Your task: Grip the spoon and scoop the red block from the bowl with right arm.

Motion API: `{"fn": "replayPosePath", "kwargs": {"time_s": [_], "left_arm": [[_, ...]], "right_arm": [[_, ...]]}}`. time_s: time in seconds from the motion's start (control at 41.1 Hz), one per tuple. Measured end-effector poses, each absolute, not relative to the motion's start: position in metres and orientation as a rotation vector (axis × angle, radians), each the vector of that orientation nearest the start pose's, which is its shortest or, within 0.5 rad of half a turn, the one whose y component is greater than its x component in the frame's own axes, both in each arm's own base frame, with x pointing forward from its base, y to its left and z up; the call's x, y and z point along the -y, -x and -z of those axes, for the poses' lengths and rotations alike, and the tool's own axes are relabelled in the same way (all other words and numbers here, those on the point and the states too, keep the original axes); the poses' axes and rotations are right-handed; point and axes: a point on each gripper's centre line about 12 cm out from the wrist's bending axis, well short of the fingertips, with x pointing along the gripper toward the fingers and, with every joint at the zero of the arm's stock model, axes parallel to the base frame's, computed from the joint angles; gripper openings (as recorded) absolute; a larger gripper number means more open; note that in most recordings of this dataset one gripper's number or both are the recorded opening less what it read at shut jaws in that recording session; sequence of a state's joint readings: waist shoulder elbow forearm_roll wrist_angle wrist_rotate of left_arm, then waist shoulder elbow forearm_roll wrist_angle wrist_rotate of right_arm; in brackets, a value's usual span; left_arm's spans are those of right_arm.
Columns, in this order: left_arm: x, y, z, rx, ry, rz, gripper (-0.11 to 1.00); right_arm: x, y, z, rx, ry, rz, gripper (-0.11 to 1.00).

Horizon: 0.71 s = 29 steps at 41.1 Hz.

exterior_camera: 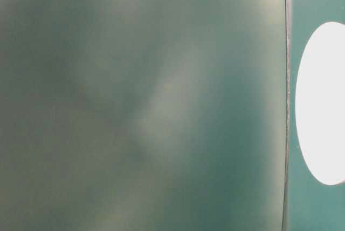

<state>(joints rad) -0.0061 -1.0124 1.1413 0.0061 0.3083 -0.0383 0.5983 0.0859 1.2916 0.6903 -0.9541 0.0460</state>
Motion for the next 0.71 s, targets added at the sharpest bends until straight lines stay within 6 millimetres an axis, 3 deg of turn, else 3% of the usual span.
{"fn": "replayPosePath", "kwargs": {"time_s": [0.705], "left_arm": [[0.0008,-0.1819,-0.2479,-0.44,0.029,-0.003,0.0]], "right_arm": [[-0.0783,-0.2236,-0.0779,-0.447,-0.195,0.058,0.37]]}}
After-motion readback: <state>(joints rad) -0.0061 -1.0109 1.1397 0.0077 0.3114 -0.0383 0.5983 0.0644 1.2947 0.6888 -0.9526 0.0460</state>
